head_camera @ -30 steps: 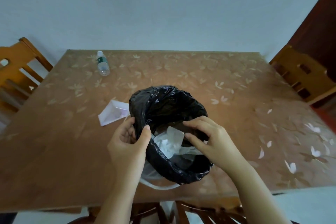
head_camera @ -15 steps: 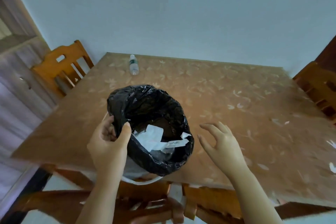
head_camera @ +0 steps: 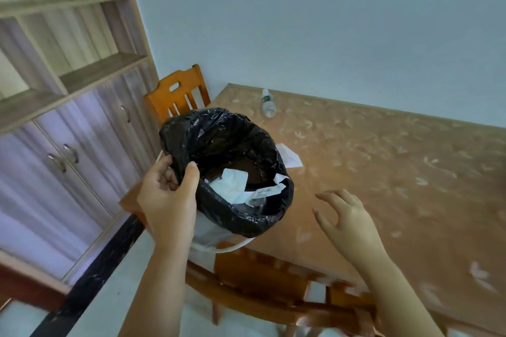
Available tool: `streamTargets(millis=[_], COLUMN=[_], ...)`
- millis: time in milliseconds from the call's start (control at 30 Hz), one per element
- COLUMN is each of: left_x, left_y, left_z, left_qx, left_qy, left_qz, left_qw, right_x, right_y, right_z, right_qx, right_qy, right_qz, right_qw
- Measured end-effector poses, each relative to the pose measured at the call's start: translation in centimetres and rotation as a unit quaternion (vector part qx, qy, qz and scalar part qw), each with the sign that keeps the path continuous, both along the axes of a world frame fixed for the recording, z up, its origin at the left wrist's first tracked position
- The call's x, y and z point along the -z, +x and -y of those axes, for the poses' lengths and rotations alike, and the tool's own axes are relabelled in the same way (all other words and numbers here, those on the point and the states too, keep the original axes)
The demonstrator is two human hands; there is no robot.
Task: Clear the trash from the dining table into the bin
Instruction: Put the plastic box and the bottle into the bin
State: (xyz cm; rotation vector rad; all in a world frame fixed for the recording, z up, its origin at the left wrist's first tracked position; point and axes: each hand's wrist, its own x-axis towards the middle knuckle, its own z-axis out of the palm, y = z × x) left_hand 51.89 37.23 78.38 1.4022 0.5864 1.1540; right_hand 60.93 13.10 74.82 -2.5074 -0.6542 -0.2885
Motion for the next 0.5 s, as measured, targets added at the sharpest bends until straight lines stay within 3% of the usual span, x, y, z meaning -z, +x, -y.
streamTargets(millis=[200, 333, 500], left_x=[0.0, 1.0, 2.5], left_y=[-0.7, -0.4, 1.8], left_z=[-10.1, -16.5, -19.9], left_qx=[0.025, 0.055, 0.072], left_qy=[-0.021, -0.017, 0.011], left_qz=[0.013, -0.03, -0.088], left_qw=[0.999, 0.998, 0.993], right_x=[0.9, 1.6, 2.5], right_y=[-1.8, -2.5, -1.9], right_z=[-10.5, -17.3, -19.4], right_qx=[0.031, 0.041, 0.095], right_qy=[0.025, 0.021, 0.014], right_qz=[-0.013, -0.031, -0.054], right_qw=[0.999, 0.998, 0.994])
